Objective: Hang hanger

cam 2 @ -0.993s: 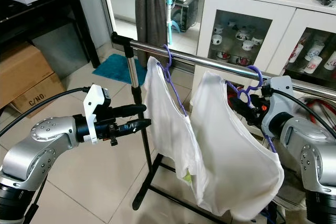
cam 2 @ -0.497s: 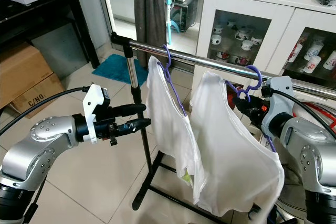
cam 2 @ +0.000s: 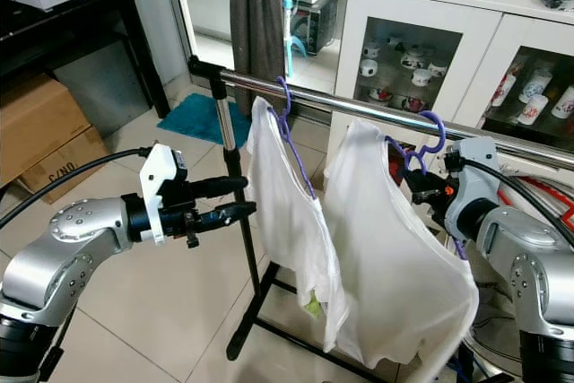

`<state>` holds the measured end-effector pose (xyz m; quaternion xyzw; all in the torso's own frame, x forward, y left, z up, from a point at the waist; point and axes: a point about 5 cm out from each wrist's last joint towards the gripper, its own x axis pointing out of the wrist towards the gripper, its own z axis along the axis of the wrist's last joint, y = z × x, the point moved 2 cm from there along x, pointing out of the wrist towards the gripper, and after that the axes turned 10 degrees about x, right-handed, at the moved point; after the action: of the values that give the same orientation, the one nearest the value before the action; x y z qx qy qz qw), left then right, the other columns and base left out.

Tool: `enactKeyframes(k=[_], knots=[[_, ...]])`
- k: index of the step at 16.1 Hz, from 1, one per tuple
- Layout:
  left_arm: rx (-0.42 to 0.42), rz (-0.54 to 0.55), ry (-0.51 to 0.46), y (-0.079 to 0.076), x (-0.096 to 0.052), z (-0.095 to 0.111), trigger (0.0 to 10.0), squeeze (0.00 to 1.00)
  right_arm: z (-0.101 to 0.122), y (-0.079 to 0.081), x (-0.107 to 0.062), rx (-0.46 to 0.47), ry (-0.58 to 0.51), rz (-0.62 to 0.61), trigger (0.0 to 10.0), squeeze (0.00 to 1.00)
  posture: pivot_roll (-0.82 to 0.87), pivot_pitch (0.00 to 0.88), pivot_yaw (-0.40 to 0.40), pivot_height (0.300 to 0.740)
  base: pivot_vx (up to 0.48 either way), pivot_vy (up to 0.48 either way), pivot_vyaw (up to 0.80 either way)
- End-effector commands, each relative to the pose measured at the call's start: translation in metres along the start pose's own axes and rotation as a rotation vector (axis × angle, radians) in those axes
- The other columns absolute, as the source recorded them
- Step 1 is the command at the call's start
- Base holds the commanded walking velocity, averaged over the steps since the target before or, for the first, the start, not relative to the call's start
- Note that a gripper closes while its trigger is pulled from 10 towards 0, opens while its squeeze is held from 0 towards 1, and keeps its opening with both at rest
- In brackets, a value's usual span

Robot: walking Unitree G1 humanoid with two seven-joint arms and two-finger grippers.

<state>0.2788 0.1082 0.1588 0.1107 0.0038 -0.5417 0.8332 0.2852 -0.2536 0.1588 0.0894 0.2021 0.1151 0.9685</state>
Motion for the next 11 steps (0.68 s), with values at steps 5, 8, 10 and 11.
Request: enactKeyframes(k=[5,8,10,11], knots=[[0.003,0.032,-0.005,0.002,0.003,-0.003,10.0,0.00,0.005,0.010,-0.001,-0.003,-0.058,0.031,0.0,0.00,-0.22,0.000,0.071,0.740,0.000,0.000,0.00],[0.031,0.187,0.031,0.017,0.003,-0.007,10.0,0.00,0.012,0.021,-0.006,-0.015,-0.112,0.064,0.0,0.00,-0.21,0.000,0.064,0.740,0.000,0.000,0.00],[0.029,0.323,0.007,0.025,0.000,-0.007,10.0,0.00,0.014,0.028,-0.012,-0.042,-0.134,0.059,0.0,0.00,-0.22,0.000,0.061,0.740,0.000,0.000,0.00],[0.017,0.415,-0.010,0.026,-0.001,-0.007,10.0,0.00,0.014,0.038,-0.022,-0.079,-0.148,0.055,0.0,0.00,-0.22,0.000,0.060,0.740,0.000,0.000,0.00]])
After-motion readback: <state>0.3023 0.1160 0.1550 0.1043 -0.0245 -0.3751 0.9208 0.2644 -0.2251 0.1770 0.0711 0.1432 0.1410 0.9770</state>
